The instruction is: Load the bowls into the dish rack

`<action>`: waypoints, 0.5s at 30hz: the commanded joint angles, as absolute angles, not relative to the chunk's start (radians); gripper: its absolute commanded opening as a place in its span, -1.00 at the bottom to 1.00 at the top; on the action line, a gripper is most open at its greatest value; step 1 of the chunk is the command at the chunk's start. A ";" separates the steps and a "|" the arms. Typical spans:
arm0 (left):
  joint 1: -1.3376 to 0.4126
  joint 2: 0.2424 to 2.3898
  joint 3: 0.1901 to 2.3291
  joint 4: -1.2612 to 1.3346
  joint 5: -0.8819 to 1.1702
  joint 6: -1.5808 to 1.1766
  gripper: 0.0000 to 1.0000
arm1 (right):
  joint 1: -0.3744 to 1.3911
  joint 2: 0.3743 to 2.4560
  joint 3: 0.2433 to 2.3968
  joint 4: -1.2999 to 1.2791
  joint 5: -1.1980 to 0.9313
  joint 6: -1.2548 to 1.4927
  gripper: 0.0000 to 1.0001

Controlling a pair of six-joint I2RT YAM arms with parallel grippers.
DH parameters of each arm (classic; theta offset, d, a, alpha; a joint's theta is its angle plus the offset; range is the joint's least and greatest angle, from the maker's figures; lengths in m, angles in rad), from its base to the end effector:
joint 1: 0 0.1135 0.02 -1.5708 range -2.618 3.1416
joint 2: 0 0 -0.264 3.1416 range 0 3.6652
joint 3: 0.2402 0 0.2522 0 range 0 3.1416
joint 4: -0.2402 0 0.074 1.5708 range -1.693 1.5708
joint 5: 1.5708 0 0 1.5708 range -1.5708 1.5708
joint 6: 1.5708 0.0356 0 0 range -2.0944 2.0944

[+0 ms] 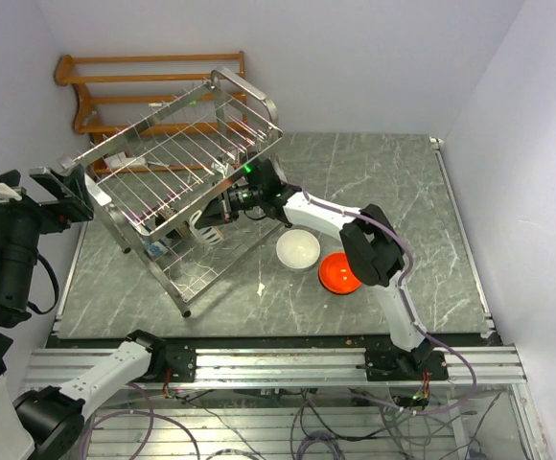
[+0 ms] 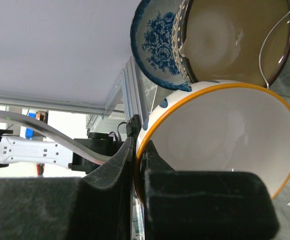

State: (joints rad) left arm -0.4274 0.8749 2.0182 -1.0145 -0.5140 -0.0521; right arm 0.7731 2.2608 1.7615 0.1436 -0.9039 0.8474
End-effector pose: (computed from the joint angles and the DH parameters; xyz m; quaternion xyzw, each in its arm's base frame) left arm 0.0089 0.0152 0.5774 -0.0685 0.6629 -0.0095 0.7455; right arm 0.3540 0.3844 0.2191 -0.2217 0.7474 0.6192 0.0942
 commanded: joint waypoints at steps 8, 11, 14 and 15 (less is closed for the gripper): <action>-0.433 0.891 1.993 -0.966 -0.523 -0.027 0.98 | 0.735 2.312 1.873 0.171 -0.869 0.804 -1.00; -0.432 0.890 1.984 -0.965 -0.525 -0.021 0.98 | 0.724 2.334 1.914 0.183 -0.851 0.809 -1.00; -0.433 0.888 1.973 -0.959 -0.529 -0.018 0.98 | 0.718 2.359 1.941 0.226 -0.831 0.830 -1.00; -0.433 0.888 1.968 -0.956 -0.527 -0.018 0.98 | 0.718 2.371 1.952 0.240 -0.829 0.840 -1.00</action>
